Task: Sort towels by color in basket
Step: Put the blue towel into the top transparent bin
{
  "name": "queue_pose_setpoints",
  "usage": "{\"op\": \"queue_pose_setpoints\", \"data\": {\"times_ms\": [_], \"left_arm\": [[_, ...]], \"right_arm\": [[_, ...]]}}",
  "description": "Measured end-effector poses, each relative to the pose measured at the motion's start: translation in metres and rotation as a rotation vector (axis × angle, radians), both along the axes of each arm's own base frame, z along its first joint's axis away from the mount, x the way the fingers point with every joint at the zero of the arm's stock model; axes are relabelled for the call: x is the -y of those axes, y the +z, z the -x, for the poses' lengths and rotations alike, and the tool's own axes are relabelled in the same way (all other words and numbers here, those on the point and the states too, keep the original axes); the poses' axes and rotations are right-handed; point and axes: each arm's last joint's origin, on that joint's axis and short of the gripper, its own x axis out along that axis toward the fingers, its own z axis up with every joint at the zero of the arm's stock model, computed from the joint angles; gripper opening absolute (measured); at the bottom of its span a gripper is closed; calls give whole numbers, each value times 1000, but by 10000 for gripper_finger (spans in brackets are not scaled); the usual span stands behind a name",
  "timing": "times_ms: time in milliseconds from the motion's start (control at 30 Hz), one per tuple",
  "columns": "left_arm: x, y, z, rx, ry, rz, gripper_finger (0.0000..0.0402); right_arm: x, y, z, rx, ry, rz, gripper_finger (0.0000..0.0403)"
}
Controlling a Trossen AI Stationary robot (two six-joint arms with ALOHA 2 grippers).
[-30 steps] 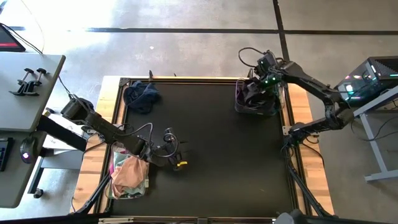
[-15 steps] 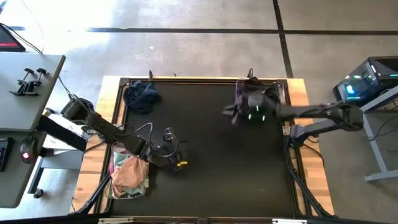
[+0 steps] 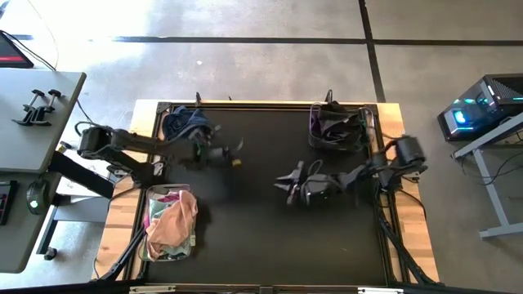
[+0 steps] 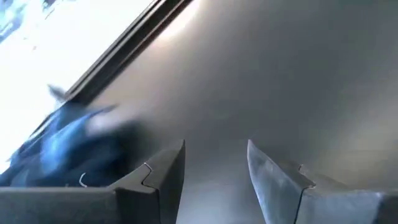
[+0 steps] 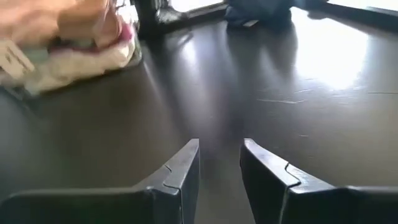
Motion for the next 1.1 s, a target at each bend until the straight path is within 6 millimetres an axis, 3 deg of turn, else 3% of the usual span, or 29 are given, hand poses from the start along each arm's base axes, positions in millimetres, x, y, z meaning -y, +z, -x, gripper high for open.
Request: {"op": "queue_pose_setpoints", "data": {"times_ms": [133, 333, 500, 633, 900, 1100], "left_arm": [[-41, -15, 23, -126, 158, 68, 166], [-74, -27, 44, -175, 284, 125, 210], [-94, -36, 60, -150, 406, 167, 250], [-107, -49, 76, -126, 458, 235, 250], [-119, -70, 99, -119, 487, 246, 187], [-118, -73, 101, -176, 387, 257, 70]], "right_arm": [[-11, -11, -29, -22, 31, 40, 110], [-21, -18, -61, -42, 132, 67, 110], [-23, -21, -69, -89, 142, 70, 110], [-23, -21, -69, -89, 145, 69, 110], [-23, -21, -69, -89, 145, 69, 110], [-23, -17, -68, -88, 139, 67, 110]]}}
